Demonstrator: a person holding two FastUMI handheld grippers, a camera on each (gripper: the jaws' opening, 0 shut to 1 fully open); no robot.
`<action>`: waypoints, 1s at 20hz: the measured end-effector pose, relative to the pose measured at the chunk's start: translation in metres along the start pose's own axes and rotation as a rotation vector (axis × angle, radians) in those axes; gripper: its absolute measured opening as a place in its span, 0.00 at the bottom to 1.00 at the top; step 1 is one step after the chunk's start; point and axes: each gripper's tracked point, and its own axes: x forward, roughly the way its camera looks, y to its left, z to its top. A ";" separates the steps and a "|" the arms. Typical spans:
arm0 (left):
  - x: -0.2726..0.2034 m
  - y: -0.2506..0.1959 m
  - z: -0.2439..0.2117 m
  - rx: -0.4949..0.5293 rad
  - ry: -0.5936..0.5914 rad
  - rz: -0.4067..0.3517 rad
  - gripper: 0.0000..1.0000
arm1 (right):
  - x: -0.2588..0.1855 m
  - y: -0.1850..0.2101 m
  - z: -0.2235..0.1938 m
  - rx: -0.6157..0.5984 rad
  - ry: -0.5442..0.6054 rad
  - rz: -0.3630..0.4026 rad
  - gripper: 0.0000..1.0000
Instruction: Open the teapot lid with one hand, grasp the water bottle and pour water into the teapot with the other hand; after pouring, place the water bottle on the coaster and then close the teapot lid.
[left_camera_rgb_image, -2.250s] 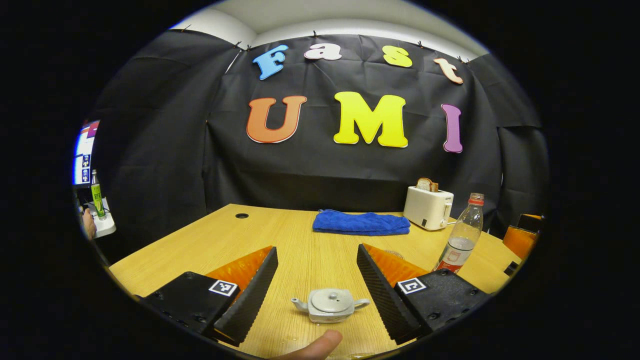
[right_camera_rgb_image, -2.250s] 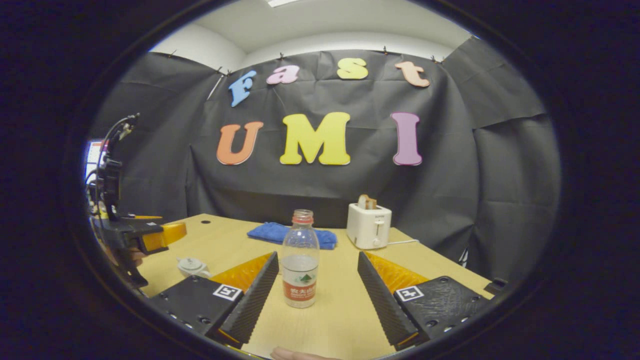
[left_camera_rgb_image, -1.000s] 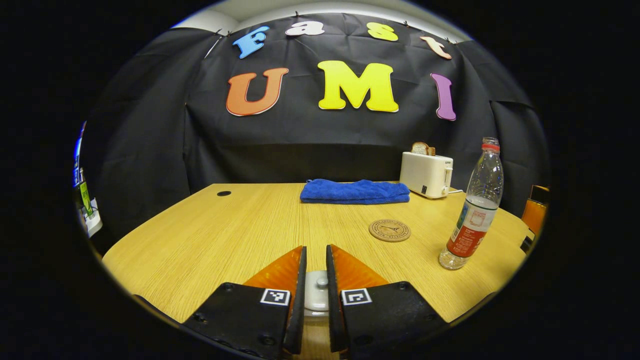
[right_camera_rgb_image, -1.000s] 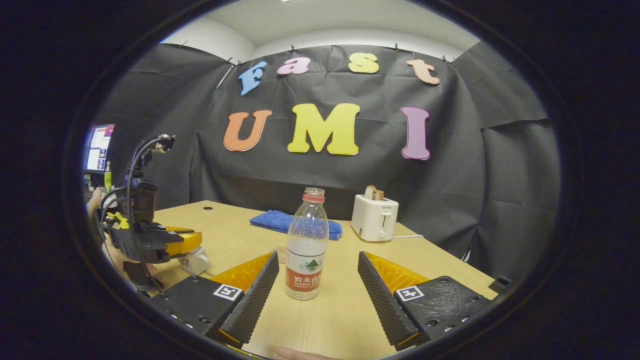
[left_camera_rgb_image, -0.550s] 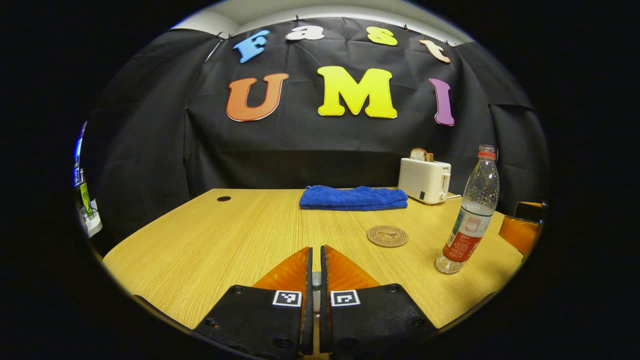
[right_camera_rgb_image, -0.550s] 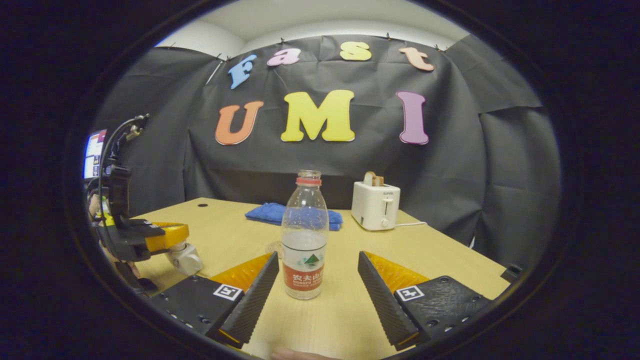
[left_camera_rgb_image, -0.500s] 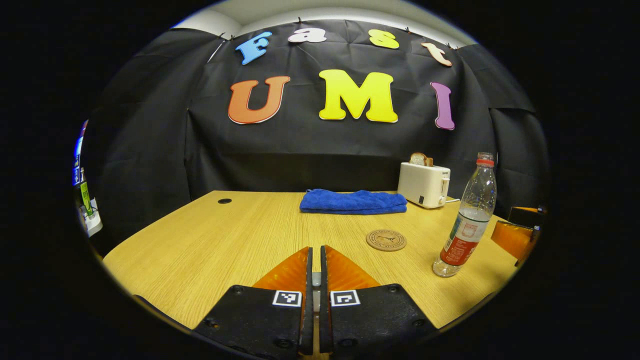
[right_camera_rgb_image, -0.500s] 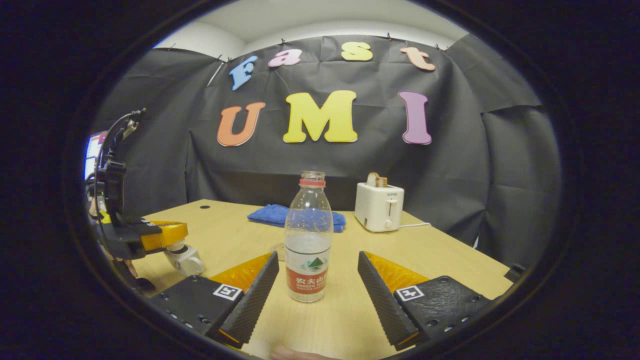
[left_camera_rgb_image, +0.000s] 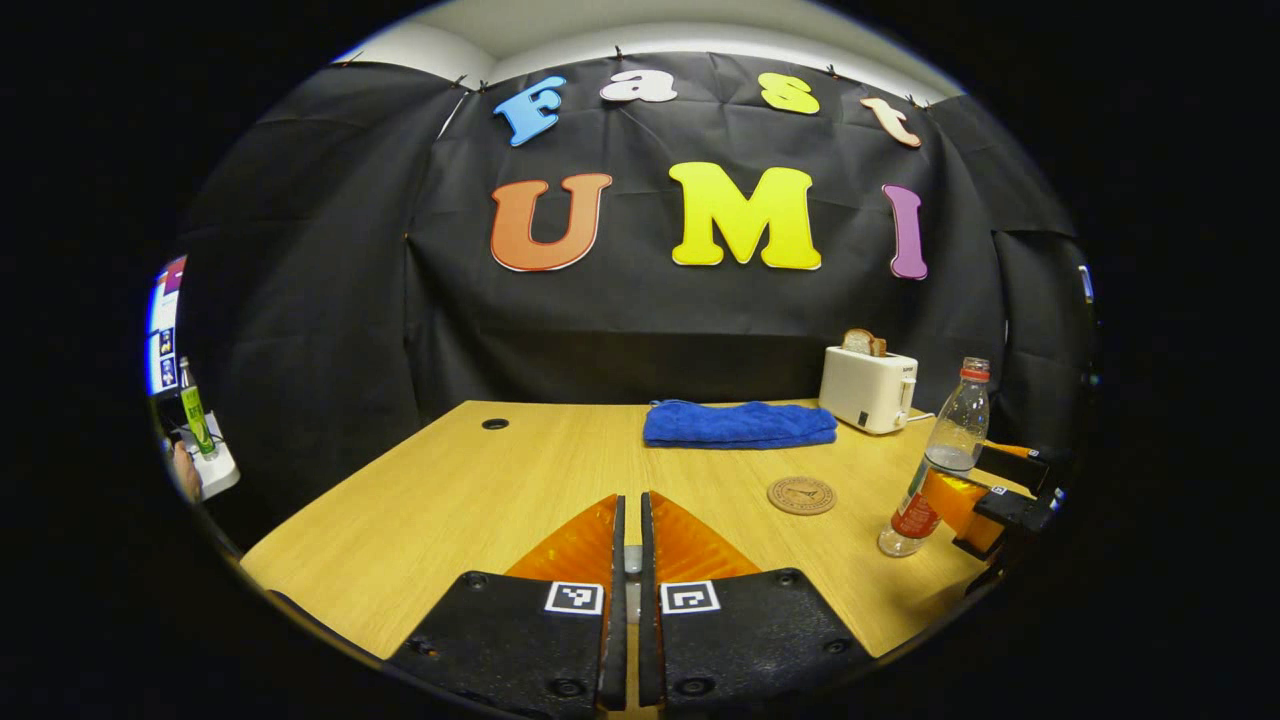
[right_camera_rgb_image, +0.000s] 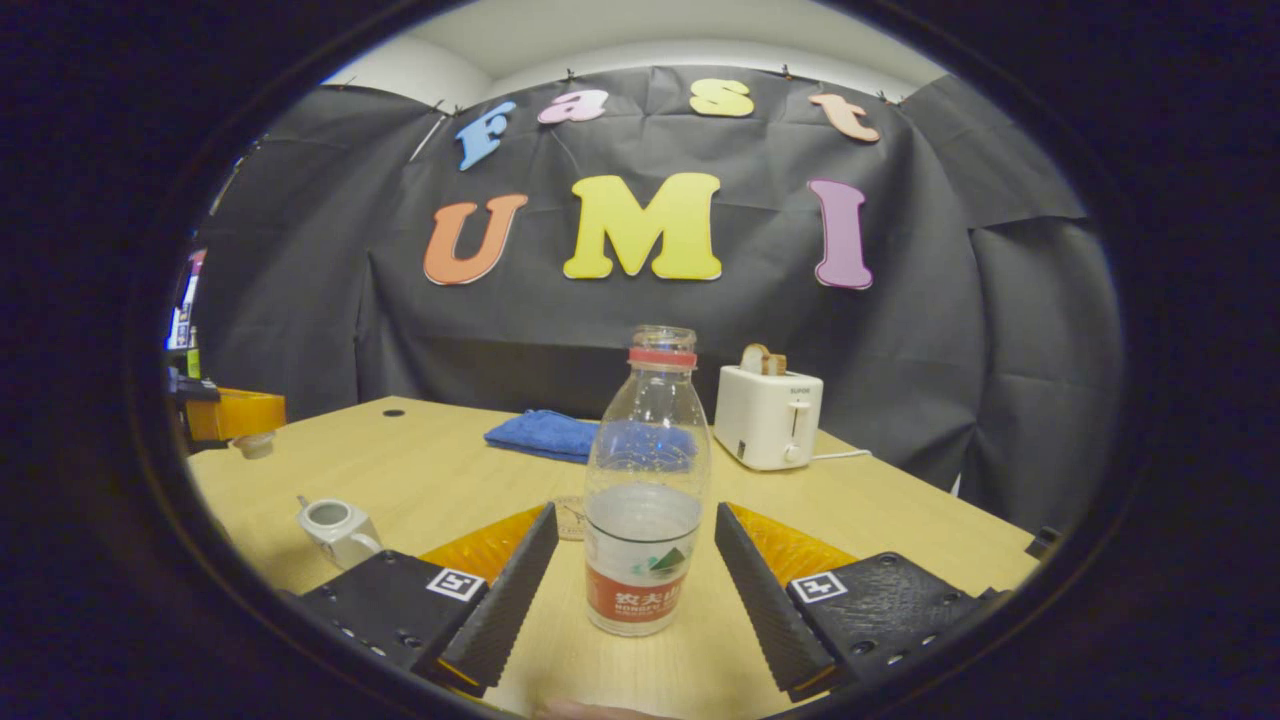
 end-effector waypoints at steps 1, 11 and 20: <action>-0.003 0.008 0.002 0.002 0.000 0.017 0.07 | 0.007 0.001 0.003 0.005 0.001 -0.014 0.95; -0.033 0.064 0.027 -0.067 -0.044 0.050 0.07 | 0.008 0.019 0.018 -0.104 0.021 -0.068 0.75; -0.034 0.084 0.015 -0.035 0.000 0.015 0.07 | -0.008 0.044 0.040 -0.621 -0.027 -0.237 0.75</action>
